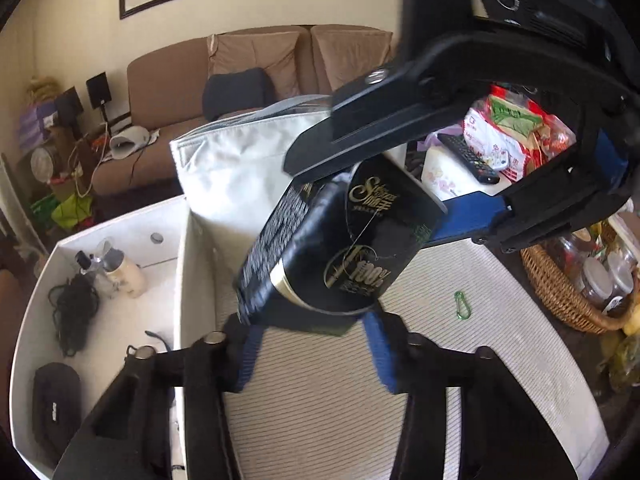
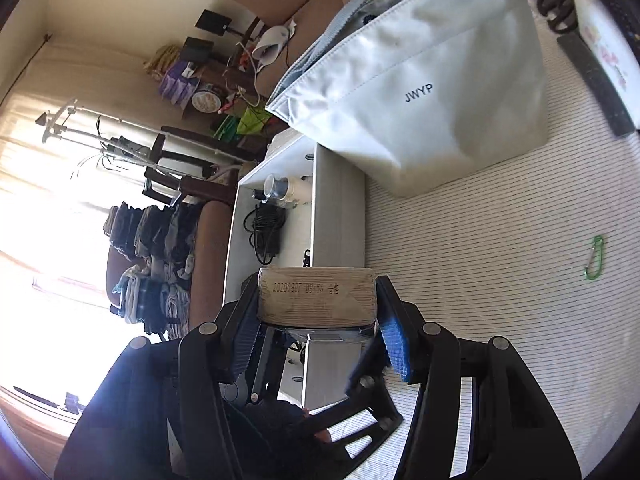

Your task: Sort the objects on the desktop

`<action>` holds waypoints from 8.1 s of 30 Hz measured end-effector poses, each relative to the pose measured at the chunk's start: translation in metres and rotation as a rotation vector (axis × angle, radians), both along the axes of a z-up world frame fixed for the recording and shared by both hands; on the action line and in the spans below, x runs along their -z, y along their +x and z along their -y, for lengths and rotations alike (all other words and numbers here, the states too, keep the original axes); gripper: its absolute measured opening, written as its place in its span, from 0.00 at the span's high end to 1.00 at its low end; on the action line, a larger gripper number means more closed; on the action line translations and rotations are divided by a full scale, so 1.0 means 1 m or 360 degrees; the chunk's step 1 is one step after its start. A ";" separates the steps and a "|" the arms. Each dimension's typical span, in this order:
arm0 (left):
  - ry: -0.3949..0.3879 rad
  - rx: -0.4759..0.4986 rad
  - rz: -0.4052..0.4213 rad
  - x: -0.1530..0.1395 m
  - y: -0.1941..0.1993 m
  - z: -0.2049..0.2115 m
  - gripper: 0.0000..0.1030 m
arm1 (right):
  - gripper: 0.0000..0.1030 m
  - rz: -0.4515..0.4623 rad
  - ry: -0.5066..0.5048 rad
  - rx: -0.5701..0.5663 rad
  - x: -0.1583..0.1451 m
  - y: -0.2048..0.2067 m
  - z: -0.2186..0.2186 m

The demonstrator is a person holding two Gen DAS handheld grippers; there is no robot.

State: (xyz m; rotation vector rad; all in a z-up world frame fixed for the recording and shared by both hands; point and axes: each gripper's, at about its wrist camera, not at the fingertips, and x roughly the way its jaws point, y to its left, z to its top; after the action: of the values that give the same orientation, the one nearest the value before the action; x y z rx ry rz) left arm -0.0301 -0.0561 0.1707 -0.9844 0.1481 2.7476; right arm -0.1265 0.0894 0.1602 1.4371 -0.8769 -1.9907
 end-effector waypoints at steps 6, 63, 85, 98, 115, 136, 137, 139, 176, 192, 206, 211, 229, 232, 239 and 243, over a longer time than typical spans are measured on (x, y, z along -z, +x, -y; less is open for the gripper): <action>0.0059 -0.0053 -0.0021 -0.022 0.003 0.048 0.82 | 0.51 -0.0069 0.0044 -0.0085 -0.032 0.000 0.061; 0.0668 -0.0387 0.0824 0.106 -0.094 0.294 0.47 | 0.40 0.0071 0.0596 -0.0318 0.121 -0.121 0.316; 0.0382 -0.0440 0.0603 0.002 -0.005 0.255 0.00 | 0.00 -0.0377 0.0924 -0.0311 -0.001 0.016 0.214; 0.0359 -0.0357 0.0597 -0.008 0.030 0.152 0.00 | 0.00 -0.0452 0.1105 -0.0206 -0.024 0.095 0.077; 0.0341 -0.0100 0.0547 0.032 0.000 -0.026 0.00 | 0.00 -0.0447 0.1067 -0.0030 0.036 0.111 -0.096; 0.0472 -0.0149 0.0657 0.112 -0.073 -0.055 0.00 | 0.77 -0.0531 0.1280 0.0084 0.144 0.064 -0.103; 0.0485 -0.0140 0.0664 0.113 -0.073 -0.056 0.00 | 0.78 -0.0541 0.1286 0.0070 0.144 0.066 -0.102; 0.0507 -0.0116 0.0681 0.113 -0.072 -0.059 0.00 | 0.78 -0.0557 0.1292 0.0051 0.142 0.073 -0.101; 0.1457 -0.0078 0.0636 0.010 -0.029 0.208 0.91 | 0.78 -0.1058 0.0784 -0.0458 -0.030 0.097 0.187; 0.1484 -0.0318 0.0898 0.114 -0.101 0.295 0.91 | 0.78 -0.0560 0.0783 -0.0555 0.069 -0.006 0.283; 0.1371 -0.0416 0.0942 0.128 -0.108 0.284 0.71 | 0.78 -0.0138 0.1164 -0.0592 0.123 -0.042 0.293; 0.1317 -0.0452 0.0930 0.119 -0.101 0.291 0.71 | 0.76 -0.0087 0.1177 -0.0568 0.131 -0.043 0.290; 0.0725 -0.0556 0.0745 0.045 -0.006 0.302 0.08 | 0.00 -0.0403 0.1174 -0.0449 0.042 0.030 0.254; 0.0595 -0.0579 0.0730 0.039 0.009 0.289 0.00 | 0.00 -0.0443 0.1181 -0.0416 0.029 0.051 0.243; 0.0430 -0.0591 0.0720 0.032 0.039 0.259 0.00 | 0.00 -0.0458 0.1125 -0.0354 0.012 0.077 0.209; 0.0354 -0.0583 0.0705 0.027 0.052 0.236 0.00 | 0.00 -0.0467 0.1086 -0.0310 0.005 0.091 0.185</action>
State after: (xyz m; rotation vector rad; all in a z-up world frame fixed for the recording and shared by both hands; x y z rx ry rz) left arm 0.0223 -0.2923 0.1432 -1.6510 -0.4397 2.6762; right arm -0.0360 -0.0959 0.1554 1.4268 0.0918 -2.3732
